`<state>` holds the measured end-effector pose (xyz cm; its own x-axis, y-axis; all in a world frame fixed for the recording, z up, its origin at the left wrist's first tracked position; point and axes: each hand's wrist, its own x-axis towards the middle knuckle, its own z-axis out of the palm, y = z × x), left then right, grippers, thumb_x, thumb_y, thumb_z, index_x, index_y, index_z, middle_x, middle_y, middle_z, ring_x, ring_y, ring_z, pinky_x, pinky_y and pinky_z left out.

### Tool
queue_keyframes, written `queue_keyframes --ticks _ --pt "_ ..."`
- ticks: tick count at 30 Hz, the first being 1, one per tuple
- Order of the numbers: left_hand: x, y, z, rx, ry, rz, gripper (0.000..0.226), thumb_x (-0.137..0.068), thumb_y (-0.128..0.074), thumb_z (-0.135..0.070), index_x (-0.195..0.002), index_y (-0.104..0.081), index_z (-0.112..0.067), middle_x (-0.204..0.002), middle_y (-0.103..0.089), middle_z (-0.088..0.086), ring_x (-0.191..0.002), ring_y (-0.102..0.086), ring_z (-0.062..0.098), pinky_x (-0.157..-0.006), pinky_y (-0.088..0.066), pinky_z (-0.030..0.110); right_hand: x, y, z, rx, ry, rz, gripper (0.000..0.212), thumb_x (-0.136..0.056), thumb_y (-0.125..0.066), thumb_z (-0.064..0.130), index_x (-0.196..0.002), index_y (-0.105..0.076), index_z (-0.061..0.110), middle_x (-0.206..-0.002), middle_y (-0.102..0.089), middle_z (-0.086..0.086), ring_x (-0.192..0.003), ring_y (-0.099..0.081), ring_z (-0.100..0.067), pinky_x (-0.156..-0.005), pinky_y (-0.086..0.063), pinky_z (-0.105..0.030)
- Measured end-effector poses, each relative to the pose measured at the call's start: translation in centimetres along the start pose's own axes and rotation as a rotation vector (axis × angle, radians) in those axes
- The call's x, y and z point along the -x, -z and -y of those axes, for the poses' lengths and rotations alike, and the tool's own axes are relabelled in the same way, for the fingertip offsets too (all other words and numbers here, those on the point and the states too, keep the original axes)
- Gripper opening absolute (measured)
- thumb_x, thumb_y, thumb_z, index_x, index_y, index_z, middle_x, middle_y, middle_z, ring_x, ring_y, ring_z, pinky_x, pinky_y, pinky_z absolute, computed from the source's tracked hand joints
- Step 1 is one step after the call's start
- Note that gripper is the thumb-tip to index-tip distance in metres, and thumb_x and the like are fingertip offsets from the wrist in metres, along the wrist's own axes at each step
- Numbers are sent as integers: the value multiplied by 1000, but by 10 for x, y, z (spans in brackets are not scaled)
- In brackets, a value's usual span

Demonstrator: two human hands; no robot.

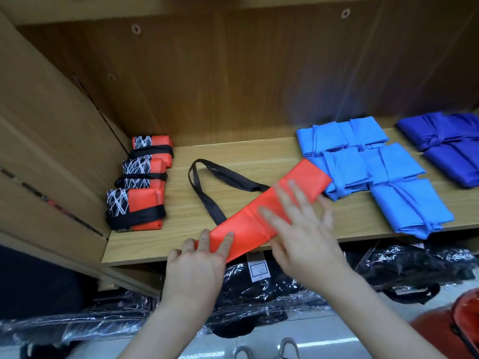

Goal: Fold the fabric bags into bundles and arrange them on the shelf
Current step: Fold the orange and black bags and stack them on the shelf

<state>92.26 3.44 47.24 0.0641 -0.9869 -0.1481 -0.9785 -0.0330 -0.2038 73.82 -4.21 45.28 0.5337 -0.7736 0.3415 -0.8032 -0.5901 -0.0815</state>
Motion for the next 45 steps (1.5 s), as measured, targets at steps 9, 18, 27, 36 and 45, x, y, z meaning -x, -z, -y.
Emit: queue_keyframes --ticks 9,18,27,36,45 --pt "15 27 26 709 -101 -368 56 -74 -80 -9 -118 -63 -39 -108 -70 -18 -95 -66 4 -81 -51 20 4 -31 -6 -441 -48 69 36 -89 -49 42 -106 -75 25 -119 -68 11 -119 -58 -4 -99 -46 -32" --pt "-17 1 1 966 -45 -289 38 -84 -71 -12 -112 -62 -35 -96 -73 -13 -92 -67 10 -82 -52 27 11 -17 -18 -1097 -357 179 15 -89 -62 -1 -98 -69 9 -94 -74 2 -96 -68 -15 -92 -52 -40" --pt "-57 7 -24 700 24 -243 37 -98 -48 -43 -126 -48 -19 -88 -71 7 -85 -64 33 -69 -48 41 -9 -14 -9 -1082 -544 75 8 -93 -63 28 -100 -67 26 -83 -75 7 -81 -72 -11 -85 -55 -44" --pt "-59 7 -32 615 49 -140 41 -94 -56 -42 -127 -50 -18 -95 -71 9 -94 -64 35 -78 -51 40 -16 -15 -10 -620 -493 -77 72 -80 -75 24 -139 -34 34 -86 -53 7 -78 -55 -15 -70 -39 -29" --pt "-53 10 -35 365 73 -227 59 -92 -57 -50 -140 -32 -26 -99 -70 0 -94 -66 26 -75 -45 33 -30 -14 -11 -314 -411 156 45 -95 -54 40 -137 -37 36 -106 -58 -1 -93 -62 -31 -74 -46 -37"
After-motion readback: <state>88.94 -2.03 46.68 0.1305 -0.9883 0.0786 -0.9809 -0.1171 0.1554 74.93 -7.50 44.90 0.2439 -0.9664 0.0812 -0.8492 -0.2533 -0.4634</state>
